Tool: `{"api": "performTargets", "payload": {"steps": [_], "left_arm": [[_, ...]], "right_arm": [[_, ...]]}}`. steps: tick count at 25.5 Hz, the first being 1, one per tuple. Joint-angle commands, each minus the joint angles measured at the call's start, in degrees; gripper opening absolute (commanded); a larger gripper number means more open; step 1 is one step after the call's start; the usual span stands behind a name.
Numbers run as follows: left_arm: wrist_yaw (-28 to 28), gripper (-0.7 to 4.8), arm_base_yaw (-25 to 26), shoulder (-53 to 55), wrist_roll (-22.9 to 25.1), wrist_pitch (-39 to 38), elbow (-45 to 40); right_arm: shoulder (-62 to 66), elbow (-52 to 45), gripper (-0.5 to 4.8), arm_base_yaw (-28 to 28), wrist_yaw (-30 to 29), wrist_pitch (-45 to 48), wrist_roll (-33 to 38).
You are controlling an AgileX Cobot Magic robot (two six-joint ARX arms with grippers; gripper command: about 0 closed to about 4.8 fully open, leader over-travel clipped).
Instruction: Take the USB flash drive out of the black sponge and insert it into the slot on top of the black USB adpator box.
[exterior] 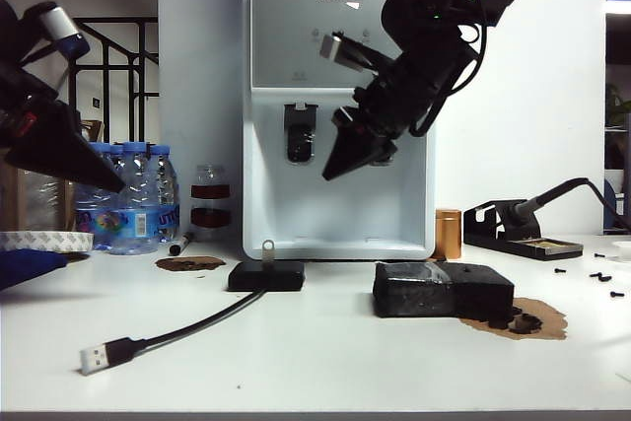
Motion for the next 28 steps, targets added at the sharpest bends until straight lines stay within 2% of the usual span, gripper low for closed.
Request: {"api": "performTargets", "payload": {"steps": [1, 7, 13, 16, 20, 23, 28], "left_arm": [[0.24, -0.04, -0.11, -0.04, 0.28, 0.52, -0.11], [0.09, -0.04, -0.11, -0.07, 0.28, 1.44, -0.09], [-1.42, -0.04, 0.07, -0.2, -0.5, 7.32, -0.02], [-2.03, -0.04, 0.39, -0.83, -5.16, 13.16, 0.04], [-4.7, -0.04, 0.39, -3.26, -16.48, 24.35, 0.07], [-6.36, -0.04, 0.39, -5.31, -24.41, 32.15, 0.09], [-12.98, -0.04, 0.39, -9.16, -37.16, 45.53, 0.09]], "right_arm": [[-1.66, 0.15, -0.03, 0.04, 3.61, -2.8, 0.61], [-4.81, 0.15, -0.03, 0.04, 5.25, -5.62, -0.5], [-10.16, -0.02, -0.03, 0.02, 6.1, -9.18, -1.05], [-13.42, -0.11, -0.03, -0.35, 7.28, -11.78, -0.61], [-17.68, -0.37, -0.03, -1.16, 11.98, -15.74, -0.28], [-20.52, -1.11, -0.03, -1.79, 12.04, -16.72, 0.0], [-27.28, -6.25, -0.03, -2.78, 12.2, -14.95, 0.74]]}}
